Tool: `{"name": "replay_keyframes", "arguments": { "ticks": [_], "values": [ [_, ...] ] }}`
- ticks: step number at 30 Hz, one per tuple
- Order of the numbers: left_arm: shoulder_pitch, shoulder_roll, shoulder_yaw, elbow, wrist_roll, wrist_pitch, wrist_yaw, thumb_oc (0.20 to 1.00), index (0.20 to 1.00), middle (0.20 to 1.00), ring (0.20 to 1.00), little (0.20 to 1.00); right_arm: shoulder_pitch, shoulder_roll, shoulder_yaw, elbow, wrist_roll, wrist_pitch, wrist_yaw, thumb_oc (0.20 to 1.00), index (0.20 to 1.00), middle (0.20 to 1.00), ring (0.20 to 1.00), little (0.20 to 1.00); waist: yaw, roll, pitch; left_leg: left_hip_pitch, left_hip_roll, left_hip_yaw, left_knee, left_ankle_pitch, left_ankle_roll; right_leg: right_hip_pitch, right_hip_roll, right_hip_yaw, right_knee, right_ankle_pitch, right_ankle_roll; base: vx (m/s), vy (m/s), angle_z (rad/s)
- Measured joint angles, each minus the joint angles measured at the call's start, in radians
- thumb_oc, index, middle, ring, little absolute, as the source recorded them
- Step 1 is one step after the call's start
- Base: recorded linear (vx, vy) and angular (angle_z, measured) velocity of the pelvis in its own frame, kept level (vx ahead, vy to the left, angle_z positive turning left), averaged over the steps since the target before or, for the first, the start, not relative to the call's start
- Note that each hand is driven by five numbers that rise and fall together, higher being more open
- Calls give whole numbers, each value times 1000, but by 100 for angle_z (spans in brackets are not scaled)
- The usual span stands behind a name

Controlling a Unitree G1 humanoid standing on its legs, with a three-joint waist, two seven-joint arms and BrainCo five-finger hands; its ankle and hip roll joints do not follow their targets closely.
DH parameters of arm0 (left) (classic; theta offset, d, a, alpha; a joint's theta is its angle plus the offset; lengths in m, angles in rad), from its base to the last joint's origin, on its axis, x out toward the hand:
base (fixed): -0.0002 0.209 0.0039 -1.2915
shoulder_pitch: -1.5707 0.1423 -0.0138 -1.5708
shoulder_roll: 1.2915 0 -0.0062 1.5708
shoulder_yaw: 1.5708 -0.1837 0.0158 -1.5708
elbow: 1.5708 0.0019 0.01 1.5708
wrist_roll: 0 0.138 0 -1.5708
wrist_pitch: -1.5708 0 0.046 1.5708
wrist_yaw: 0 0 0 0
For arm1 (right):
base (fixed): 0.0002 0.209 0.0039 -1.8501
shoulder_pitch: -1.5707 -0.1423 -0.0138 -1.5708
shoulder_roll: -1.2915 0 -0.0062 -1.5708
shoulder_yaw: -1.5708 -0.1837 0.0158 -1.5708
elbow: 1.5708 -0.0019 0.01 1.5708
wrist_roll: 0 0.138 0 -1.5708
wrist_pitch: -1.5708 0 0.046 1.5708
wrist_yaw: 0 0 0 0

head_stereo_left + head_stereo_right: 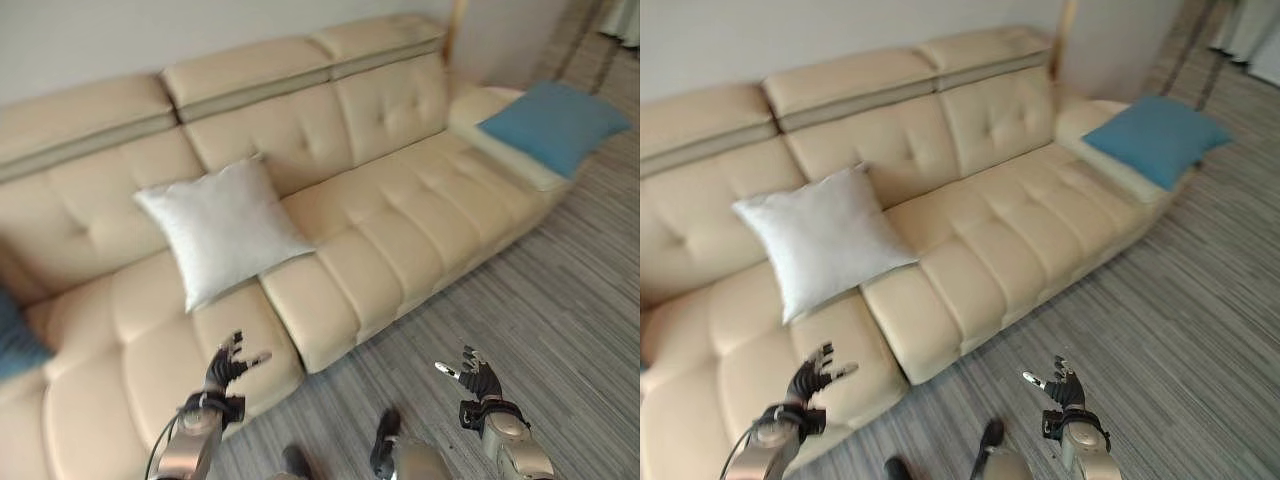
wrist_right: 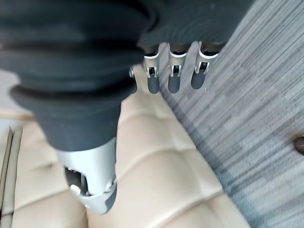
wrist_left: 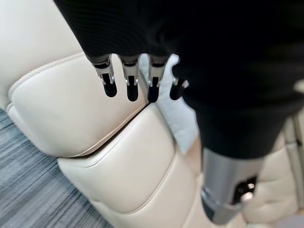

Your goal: Pick up all the scattered cushions and arrange them neatly on the sofa.

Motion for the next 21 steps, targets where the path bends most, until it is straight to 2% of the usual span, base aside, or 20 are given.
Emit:
{"name": "replay_keyframes", "arguments": {
  "ticks": [1,2,3,6,9,10,11,12,13,14,15,16,17,18,20,21],
  "values": [
    [8,0,-1,1,12,5,-4,1000,1000,1000,1000,1000,1,-4,-7,-5,-1,-1,-1,1000,1000,1000,1000,1000,0,-8,-4,1,4,-9,10,-10,-15,-2,6,-21,-11,23,-2,103,-174,-118],
    [15,-1,-5,-1,25,16,-10,1000,1000,1000,1000,1000,6,-19,-7,-7,-2,-2,-1,1000,1000,1000,1000,1000,-7,13,-5,3,13,-28,8,-14,-26,-2,24,-38,-21,24,-5,122,-182,-85],
    [8,-1,-11,-6,25,16,-14,1000,1000,1000,1000,1000,15,-36,-8,-9,-2,-2,-1,1000,1000,1000,1000,1000,-13,29,-5,6,21,-43,2,-12,-40,2,41,-27,-23,25,-3,160,-214,-59],
    [-30,-4,-22,-7,25,15,-17,1000,1000,1000,1000,1000,66,-68,-13,-5,-1,0,0,1000,1000,1000,1000,1000,-36,54,-11,7,65,-64,42,-11,-58,1,98,17,-23,-4,-48,176,-217,-44],
    [-53,-4,-20,-7,24,10,-16,1000,1000,1000,1000,1000,68,-69,-11,-9,1,-1,2,1000,1000,1000,1000,1000,-64,59,-12,-14,146,-48,174,-55,-115,-2,153,47,-13,-40,-97,208,-209,-60],
    [-61,-6,-21,-7,23,9,-13,1000,1000,1000,1000,1000,65,-69,-7,-8,1,-1,2,1000,1000,1000,1000,1000,-63,54,-11,-20,178,-46,250,-71,-131,-7,181,76,-15,-52,-114,175,-132,-89],
    [-63,-6,-22,-6,23,7,-10,1000,1000,1000,1000,1000,51,-66,-1,-9,1,-1,3,1000,1000,1000,1000,1000,-61,43,-8,-27,197,-58,317,-63,-135,-4,196,97,-25,-58,-122,181,-91,-110],
    [-67,-12,-23,-5,23,6,-4,1000,1000,1000,1000,1000,42,-66,-3,-13,0,-2,2,1000,1000,1000,1000,1000,-58,41,-7,-56,219,-103,394,-52,-136,24,214,111,-65,-58,-124,179,-43,-109],
    [-72,-19,-25,-6,22,-1,0,1000,1000,1000,1000,1000,38,-69,-3,-19,0,-2,1,1000,1000,1000,1000,1000,-48,32,-2,-85,214,-190,466,-63,-137,35,224,150,-91,-50,-133,191,3,-106],
    [-77,-31,-29,-8,21,-7,3,1000,1000,1000,1000,1000,38,-77,-3,-37,-1,-2,1,1000,1000,1000,1000,1000,-38,24,2,-111,177,-287,502,-92,-150,37,226,194,-97,-41,-136,113,35,-92],
    [-76,-42,-29,-15,20,-7,5,1000,1000,1000,1000,1000,38,-84,-3,-53,-1,-3,1,1000,1000,1000,1000,1000,-37,22,3,-125,144,-349,490,-107,-152,38,226,218,-102,-27,-126,106,46,-87],
    [-71,-56,-32,-19,19,-10,6,1000,1000,1000,1000,1000,37,-92,-3,-63,-2,-3,1,1000,1000,1000,1000,1000,-28,10,10,-143,95,-412,423,-121,-149,37,228,263,-108,-2,-122,104,44,-75],
    [-77,-66,-33,-20,19,-13,6,1000,1000,1000,1000,1000,34,-96,-3,-68,-2,-3,1,1000,1000,1000,1000,1000,-18,11,12,-155,65,-435,337,-119,-147,39,230,284,-116,0,-126,184,39,-77],
    [-77,-74,-32,-20,19,-14,8,1000,1000,1000,1000,1000,30,-97,0,-68,-3,-3,1,1000,1000,1000,1000,1000,-14,10,15,-168,51,-439,261,-109,-137,45,235,294,-129,3,-123,187,41,-65],
    [-64,-79,-32,-17,19,-14,12,1000,1000,1000,1000,1000,21,-98,18,-61,-11,-3,0,1000,1000,1000,1000,1000,8,10,21,-179,12,-527,135,-88,-137,71,257,346,-164,17,-118,166,36,-75],
    [-55,-79,-32,-13,18,-14,18,1000,1000,1000,1000,1000,13,-101,36,-58,-21,-5,-1,1000,1000,1000,1000,1000,34,16,25,-192,-10,-589,67,-64,-141,90,275,377,-195,24,-112,138,33,-98]
  ]
}}
